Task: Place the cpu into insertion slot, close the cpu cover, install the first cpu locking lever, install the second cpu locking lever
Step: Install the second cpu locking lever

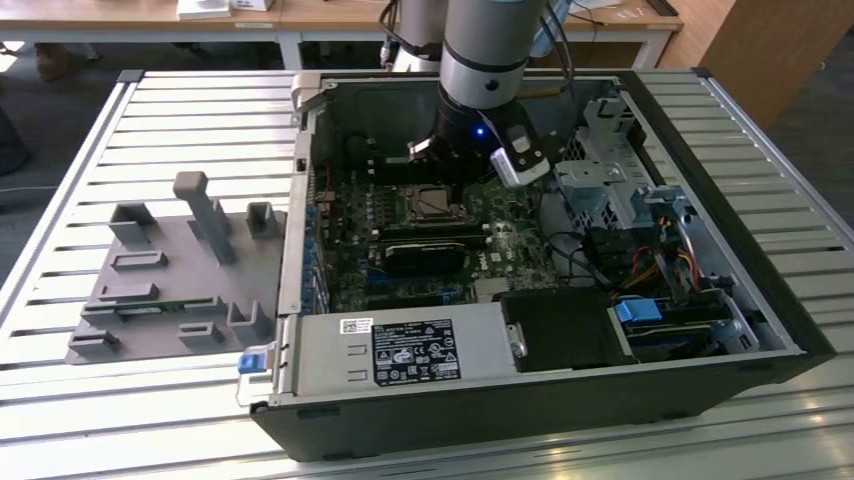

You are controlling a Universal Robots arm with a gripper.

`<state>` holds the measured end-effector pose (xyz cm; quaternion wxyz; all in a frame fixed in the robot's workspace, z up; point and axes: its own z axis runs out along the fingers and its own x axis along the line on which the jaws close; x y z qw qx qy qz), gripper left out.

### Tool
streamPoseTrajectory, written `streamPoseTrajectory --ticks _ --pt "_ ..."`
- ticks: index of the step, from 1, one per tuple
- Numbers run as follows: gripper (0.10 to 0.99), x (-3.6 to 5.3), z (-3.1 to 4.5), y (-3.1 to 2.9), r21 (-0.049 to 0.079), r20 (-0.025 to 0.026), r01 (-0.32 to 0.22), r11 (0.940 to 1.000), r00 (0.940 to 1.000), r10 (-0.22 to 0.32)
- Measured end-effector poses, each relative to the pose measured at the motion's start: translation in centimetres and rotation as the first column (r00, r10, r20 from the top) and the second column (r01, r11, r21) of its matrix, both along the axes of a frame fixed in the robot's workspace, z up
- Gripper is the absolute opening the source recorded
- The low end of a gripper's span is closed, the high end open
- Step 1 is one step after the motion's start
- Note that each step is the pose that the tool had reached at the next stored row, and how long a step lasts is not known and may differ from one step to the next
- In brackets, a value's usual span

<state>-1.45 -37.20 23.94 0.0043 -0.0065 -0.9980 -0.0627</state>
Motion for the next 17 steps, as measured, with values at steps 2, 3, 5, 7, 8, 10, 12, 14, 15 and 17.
streamPoseTrajectory --ticks 2,3,5,7,8,10,12,14,15,17 --pt "0.106 0.00 -0.04 -0.15 0.000 0.0000 0.000 1.0000 1.0000 0.000" --pt "0.106 0.00 -0.05 -0.22 0.000 0.0000 0.000 1.0000 1.0000 0.000" --pt "0.106 -0.01 -0.09 -0.36 0.000 0.0000 -0.001 1.0000 1.0000 0.001" --pt "0.106 -0.11 -0.11 -0.46 0.000 0.0000 -0.002 1.0000 1.0000 0.002" --pt "0.106 -0.26 -0.13 -0.48 0.000 0.0000 -0.003 1.0000 1.0000 0.003" --pt "0.106 -0.76 -0.15 -0.50 0.000 0.0001 -0.003 1.0000 1.0000 0.003" --pt "0.106 -1.07 -0.17 -0.51 0.000 0.0001 -0.003 1.0000 1.0000 0.003" --pt "0.106 -1.25 -0.19 -0.52 0.000 0.0001 -0.003 1.0000 1.0000 0.003" --pt "0.106 -1.30 -0.20 -0.56 -0.001 -0.0001 -0.003 1.0000 1.0000 0.003" --pt "0.106 -1.42 -0.23 -0.74 -0.001 0.0000 -0.003 1.0000 1.0000 0.003"
